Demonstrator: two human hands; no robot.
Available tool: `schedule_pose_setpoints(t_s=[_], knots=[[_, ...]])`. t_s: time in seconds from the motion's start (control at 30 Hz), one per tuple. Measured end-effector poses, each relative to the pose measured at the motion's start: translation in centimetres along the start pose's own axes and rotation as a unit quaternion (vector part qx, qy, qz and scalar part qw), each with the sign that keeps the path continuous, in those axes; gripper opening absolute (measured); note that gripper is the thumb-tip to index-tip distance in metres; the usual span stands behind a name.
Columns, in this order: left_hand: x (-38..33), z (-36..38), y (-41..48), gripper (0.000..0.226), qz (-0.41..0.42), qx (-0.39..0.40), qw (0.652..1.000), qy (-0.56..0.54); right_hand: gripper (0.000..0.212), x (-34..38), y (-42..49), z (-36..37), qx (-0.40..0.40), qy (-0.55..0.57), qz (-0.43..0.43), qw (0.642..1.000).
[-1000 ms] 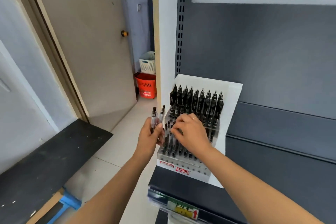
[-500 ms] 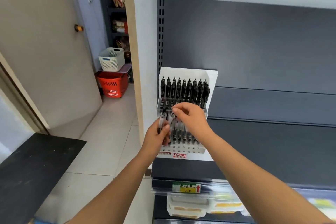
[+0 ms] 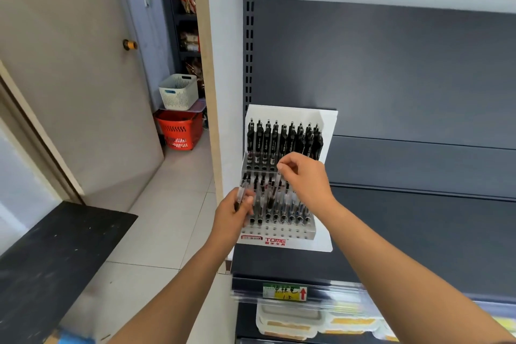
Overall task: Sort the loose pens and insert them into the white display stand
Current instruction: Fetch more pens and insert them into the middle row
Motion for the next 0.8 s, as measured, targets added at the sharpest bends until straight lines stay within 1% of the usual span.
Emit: schedule_pose_setpoints(t_s=[0.07, 0.1, 0.17, 0.23, 0.33, 0.43, 0.5, 0.6, 0.73, 0.8], knots=[[0.2, 0.4, -0.1, 0.01, 0.002, 0.009, 1.0, 0.019, 0.007, -0.5, -0.1, 0.5, 0.0, -0.015, -0.004, 1.0], [0.2, 0.6, -0.2, 0.014, -0.002, 0.011, 1.0, 0.022, 0.008, -0.7, -0.2, 0.8, 0.003, -0.02, -0.007, 1.0], [0.4, 0.7, -0.4, 0.032, -0.015, 0.008, 1.0, 0.021, 0.009, -1.0, -0.5, 1.6, 0.022, -0.038, -0.012, 0.999], [0.3, 0.8, -0.6, 0.039, -0.017, 0.002, 1.0, 0.011, 0.01, -1.2, -0.9, 2.3, 0.043, -0.058, -0.013, 0.997], [-0.2, 0.8, -1.0, 0.032, 0.002, -0.007, 1.0, -0.015, 0.01, -1.2, -1.1, 2.8, 0.048, -0.084, -0.021, 0.995], [0.0, 0.7, -1.0, 0.014, 0.0, -0.011, 1.0, -0.014, 0.013, -0.6, -0.8, 2.7, 0.018, -0.161, -0.067, 0.985], [0.4, 0.8, -1.0, 0.006, -0.008, -0.01, 1.0, -0.001, 0.017, -0.5, -0.6, 2.9, 0.016, -0.201, -0.083, 0.976], [0.8, 0.9, -0.9, 0.013, -0.022, -0.015, 1.0, 0.011, 0.021, -0.9, -0.5, 3.7, 0.038, -0.235, -0.083, 0.968], [1.3, 1.0, -0.8, 0.012, -0.045, -0.015, 0.999, -0.003, 0.023, -1.2, -0.4, 3.5, 0.049, -0.208, -0.071, 0.974], [1.2, 1.2, -0.7, 0.012, -0.043, -0.013, 0.999, -0.007, 0.025, -0.9, -0.4, 2.8, 0.041, -0.167, -0.067, 0.983]])
Point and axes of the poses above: each hand's wrist, its own y-axis towards the middle knuckle, its own z-axis out of the palm, x = y × z, the point moved 8 cm from there along y, towards the middle knuckle
